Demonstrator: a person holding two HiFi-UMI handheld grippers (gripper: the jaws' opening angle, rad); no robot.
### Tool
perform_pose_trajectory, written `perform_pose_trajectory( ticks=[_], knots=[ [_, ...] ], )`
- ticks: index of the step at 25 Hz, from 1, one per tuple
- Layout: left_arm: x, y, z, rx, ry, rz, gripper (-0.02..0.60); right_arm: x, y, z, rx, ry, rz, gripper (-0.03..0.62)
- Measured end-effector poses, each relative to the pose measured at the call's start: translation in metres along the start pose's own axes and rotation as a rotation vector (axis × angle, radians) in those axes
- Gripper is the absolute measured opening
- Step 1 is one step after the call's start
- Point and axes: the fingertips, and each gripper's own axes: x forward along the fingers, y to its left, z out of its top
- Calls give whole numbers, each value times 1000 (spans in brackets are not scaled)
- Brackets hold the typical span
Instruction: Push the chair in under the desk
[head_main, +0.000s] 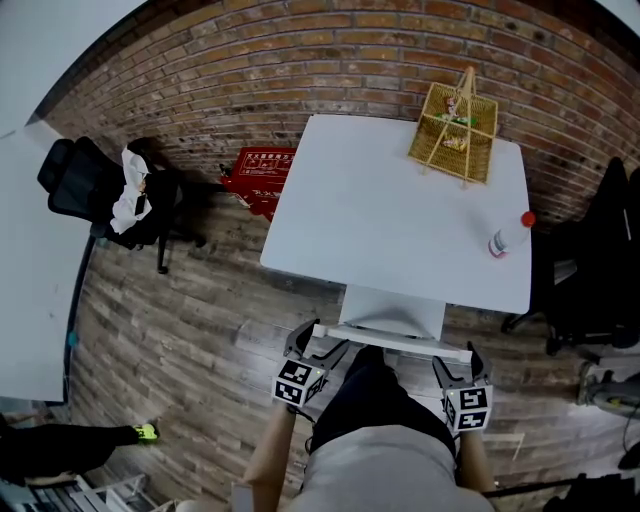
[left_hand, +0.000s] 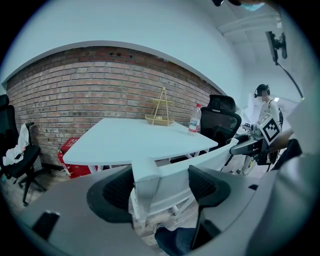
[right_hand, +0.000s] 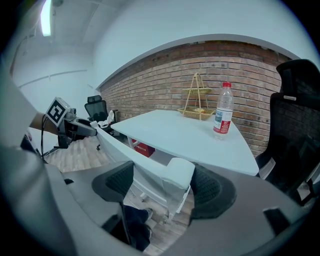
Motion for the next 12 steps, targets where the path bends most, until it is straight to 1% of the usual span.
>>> perform_pose_trajectory(
  ticks=[5, 12],
  knots=[
    [5, 1, 3, -3, 12, -8, 347, 5, -4, 4, 2, -2, -2, 354],
    [14, 8, 13, -8, 11, -11, 347, 13, -12, 6, -6, 29, -4, 354]
  ],
)
